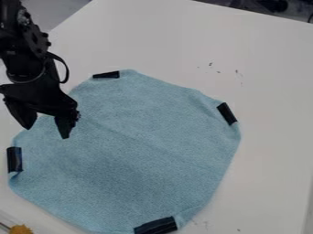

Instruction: Fold from top left to bottom right

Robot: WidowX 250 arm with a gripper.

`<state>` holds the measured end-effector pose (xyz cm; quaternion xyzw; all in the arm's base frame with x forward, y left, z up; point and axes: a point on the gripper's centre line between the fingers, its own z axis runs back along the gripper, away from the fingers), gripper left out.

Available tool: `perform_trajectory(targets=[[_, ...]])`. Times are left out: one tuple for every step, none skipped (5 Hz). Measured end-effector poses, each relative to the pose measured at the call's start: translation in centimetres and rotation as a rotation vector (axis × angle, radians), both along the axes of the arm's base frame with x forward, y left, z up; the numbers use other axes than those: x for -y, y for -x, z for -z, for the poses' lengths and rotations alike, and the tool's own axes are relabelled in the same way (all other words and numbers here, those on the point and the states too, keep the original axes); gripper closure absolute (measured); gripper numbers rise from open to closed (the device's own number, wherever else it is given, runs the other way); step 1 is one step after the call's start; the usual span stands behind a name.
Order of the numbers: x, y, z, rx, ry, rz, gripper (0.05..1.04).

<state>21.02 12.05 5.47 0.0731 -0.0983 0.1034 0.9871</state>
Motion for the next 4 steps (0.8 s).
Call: perform_trajectory(targets=[[0.1,0.1,0.6,-0.027,0.015,0.007,0.083],[-0.4,-3.0,0.6,-0.055,0.015,0.111,0.082],[-0.5,-6.7,0.3,-0.048,0.0,0.207,0.083],[-1.5,-10.2,0.7,-0.056,-0.005,0.313,0.083]])
